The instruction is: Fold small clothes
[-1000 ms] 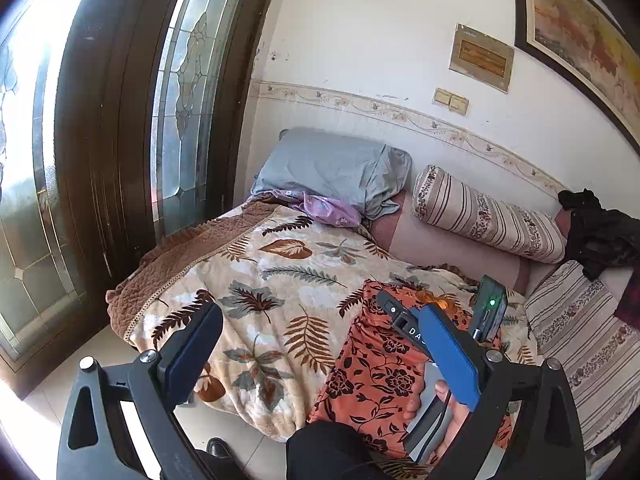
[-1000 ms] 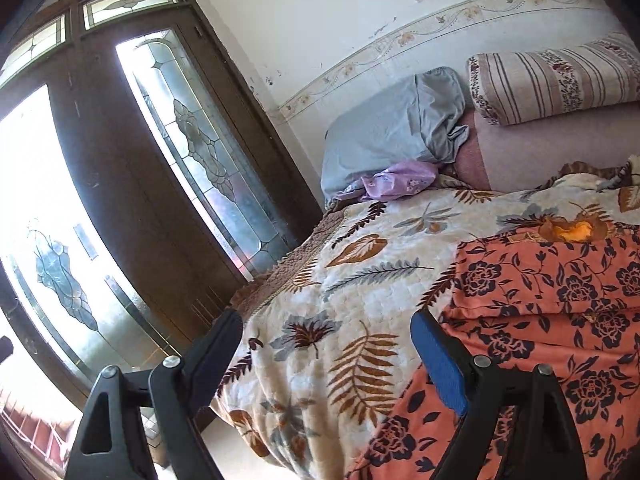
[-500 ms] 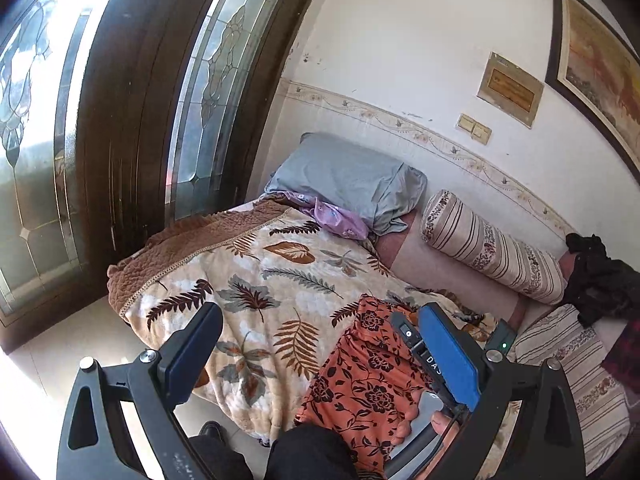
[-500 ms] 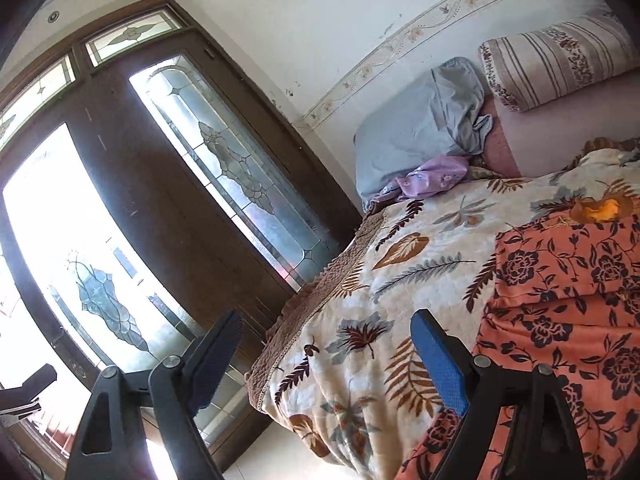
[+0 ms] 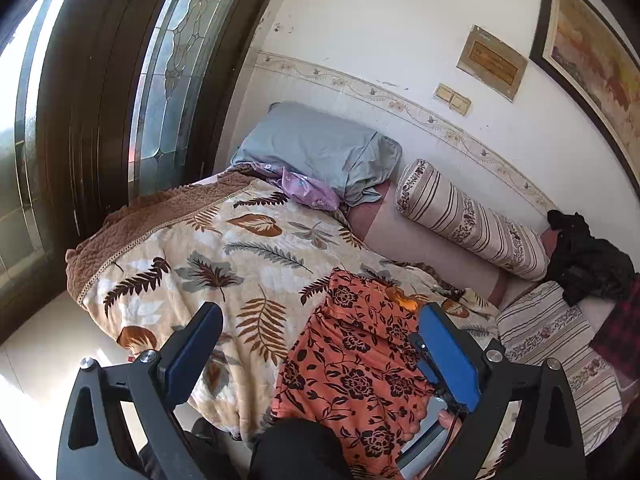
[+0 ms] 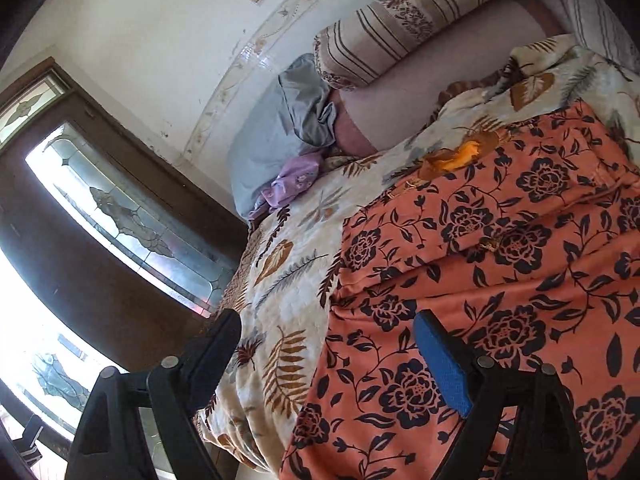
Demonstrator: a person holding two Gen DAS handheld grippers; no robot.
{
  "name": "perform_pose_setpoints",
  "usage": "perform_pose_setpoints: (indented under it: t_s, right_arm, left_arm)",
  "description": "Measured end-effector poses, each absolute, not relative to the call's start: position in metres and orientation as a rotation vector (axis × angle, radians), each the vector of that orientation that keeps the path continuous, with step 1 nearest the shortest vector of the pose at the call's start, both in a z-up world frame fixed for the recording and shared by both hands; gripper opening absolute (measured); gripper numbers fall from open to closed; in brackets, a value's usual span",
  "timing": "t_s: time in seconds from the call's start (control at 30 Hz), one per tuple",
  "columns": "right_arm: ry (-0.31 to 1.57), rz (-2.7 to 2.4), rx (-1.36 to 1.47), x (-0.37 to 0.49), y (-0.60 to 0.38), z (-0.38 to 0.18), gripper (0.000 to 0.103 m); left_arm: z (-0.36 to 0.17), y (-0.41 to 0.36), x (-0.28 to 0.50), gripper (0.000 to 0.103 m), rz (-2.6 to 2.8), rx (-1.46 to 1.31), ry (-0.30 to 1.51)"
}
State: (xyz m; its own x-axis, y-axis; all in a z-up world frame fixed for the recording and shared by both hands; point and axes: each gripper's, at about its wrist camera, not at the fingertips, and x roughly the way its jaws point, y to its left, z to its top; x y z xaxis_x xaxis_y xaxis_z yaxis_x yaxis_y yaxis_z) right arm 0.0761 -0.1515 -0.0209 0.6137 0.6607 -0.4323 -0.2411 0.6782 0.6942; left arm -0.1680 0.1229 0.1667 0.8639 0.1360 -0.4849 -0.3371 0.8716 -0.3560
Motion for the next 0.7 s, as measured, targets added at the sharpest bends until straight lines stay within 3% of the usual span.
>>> perform_pose_setpoints:
  t_s: [0.4,0.7]
  right_arm:
    - [0.663,0.773,0.324,0.031,0.005,0.025,0.09]
    - [0.698,0.911,0.104,-0.006,0.13,0.014,0.09]
  left_arm:
    - [0.17,0.132,-0.196,0.098,-0.003,-0.207,0.439]
    - [0.148,0.24,-0.239,0.098,0.187,-0.367,0.357]
